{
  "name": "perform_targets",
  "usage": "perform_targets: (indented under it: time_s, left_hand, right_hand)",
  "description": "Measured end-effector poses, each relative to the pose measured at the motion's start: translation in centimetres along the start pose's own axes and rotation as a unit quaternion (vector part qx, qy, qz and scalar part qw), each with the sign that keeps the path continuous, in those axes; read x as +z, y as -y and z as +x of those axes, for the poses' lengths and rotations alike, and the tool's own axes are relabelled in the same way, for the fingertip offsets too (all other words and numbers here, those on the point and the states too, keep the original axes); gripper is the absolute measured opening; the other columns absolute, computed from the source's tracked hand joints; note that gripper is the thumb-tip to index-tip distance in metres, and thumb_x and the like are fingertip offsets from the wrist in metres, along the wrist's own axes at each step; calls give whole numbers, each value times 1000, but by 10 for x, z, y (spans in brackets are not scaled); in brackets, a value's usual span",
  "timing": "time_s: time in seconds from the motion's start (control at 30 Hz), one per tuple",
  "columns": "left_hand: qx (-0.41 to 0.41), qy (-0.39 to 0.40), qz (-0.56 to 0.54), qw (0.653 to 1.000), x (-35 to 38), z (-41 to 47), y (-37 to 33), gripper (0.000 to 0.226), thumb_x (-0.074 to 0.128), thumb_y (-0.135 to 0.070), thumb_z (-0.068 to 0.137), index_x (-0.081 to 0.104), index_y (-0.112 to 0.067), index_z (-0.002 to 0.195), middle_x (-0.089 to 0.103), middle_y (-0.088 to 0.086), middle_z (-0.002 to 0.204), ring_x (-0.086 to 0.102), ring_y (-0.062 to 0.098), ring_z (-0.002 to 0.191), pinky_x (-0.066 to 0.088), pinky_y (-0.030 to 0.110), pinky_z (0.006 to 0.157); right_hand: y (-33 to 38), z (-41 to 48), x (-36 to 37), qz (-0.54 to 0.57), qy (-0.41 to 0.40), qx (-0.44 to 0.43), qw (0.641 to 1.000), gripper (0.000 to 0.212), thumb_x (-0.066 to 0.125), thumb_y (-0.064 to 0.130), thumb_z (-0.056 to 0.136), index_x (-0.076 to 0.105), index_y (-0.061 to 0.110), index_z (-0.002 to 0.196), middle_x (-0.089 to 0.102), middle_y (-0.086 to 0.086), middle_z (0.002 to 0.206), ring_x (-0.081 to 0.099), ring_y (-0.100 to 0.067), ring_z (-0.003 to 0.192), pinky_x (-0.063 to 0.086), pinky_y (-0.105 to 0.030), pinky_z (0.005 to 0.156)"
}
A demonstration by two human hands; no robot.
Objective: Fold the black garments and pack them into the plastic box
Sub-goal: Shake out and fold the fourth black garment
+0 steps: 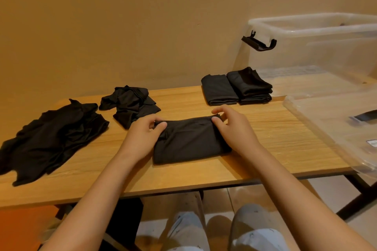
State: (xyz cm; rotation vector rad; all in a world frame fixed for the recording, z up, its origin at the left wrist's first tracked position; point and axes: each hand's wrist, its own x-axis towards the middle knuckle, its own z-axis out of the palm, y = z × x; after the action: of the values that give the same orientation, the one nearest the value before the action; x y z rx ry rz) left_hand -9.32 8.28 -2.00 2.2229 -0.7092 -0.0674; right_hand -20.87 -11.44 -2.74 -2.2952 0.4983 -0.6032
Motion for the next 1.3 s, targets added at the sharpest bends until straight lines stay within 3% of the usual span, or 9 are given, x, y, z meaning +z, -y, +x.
perform_targets:
  time_s: [0.23, 0.4, 0.5, 0.7, 0.83, 0.93, 1.0, 1.17, 1.3]
  left_hand:
    - [-51, 77, 8, 996, 4, 21, 4, 35, 69, -59, 77, 65, -33, 100, 56, -19, 101, 50, 1, 93, 41, 23, 71]
    - [-24, 56, -9, 998, 1, 24, 13, 5, 66, -34, 90, 67, -31, 94, 63, -12, 93, 59, 10, 91, 51, 30, 70]
    - [1, 34, 15, 999, 4, 24, 15, 13, 58, -30, 95, 68, -25, 89, 63, -12, 82, 58, 7, 77, 41, 20, 59]
    - [21, -3, 77, 997, 12, 28, 16, 15, 56, -33, 96, 67, -25, 90, 64, -10, 86, 57, 7, 79, 40, 21, 64]
    - [32, -62, 160, 985, 9, 22, 7, 28, 47, -40, 99, 58, -24, 120, 59, -5, 112, 56, 10, 99, 47, 29, 80]
    - [92, -30, 193, 976, 10, 2, -4, 44, 37, -41, 101, 42, -25, 142, 46, -6, 143, 40, 12, 133, 30, 34, 110]
    - [107, 57, 233, 965, 16, -8, -1, 51, 29, -44, 102, 27, -28, 151, 30, -10, 156, 21, 7, 145, 12, 30, 117]
    - [20, 166, 262, 951, 12, 1, 22, 54, 13, -47, 103, 2, -36, 154, 3, -16, 162, -4, 2, 148, -8, 33, 121]
    - [34, 141, 244, 959, 7, 4, 23, 51, 23, -46, 103, 18, -35, 153, 18, -15, 160, 8, 4, 148, 1, 32, 121]
  right_hand:
    - [-12, 12, 16, -98, -11, 12, 995, 23, 54, 36, 96, 58, 23, 114, 61, 8, 82, 58, -10, 77, 52, -30, 68]
    - [-13, 18, 19, -115, -23, 13, 993, 17, 55, 38, 95, 62, 23, 102, 62, 8, 80, 60, -12, 76, 54, -35, 69]
    - [-12, 18, 23, -127, -30, 24, 991, 18, 54, 40, 96, 62, 24, 100, 60, 8, 77, 60, -13, 75, 53, -36, 66]
    - [-14, 15, 24, -177, -66, 32, 982, 21, 52, 39, 97, 59, 24, 109, 64, 4, 88, 61, -15, 81, 50, -33, 64]
    - [-1, 10, 16, -120, -132, -129, 976, 21, 57, 26, 94, 60, 18, 114, 61, 5, 98, 56, -10, 92, 50, -28, 72]
    - [9, -2, 19, -133, -22, -224, 965, 32, 45, 32, 96, 59, 20, 122, 61, 5, 120, 51, -11, 117, 39, -31, 102]
    - [8, -10, 25, -205, 91, -208, 952, 52, 24, 45, 97, 44, 25, 141, 44, 6, 146, 30, -11, 140, 18, -34, 116]
    - [-1, -11, 22, -248, 207, -95, 941, 58, 18, 52, 102, 8, 30, 154, 8, 11, 161, -1, -4, 147, -3, -36, 121]
    - [4, -6, 16, -251, 214, -81, 941, 56, 24, 51, 101, 16, 30, 153, 21, 9, 159, 10, -7, 147, -6, -39, 121]
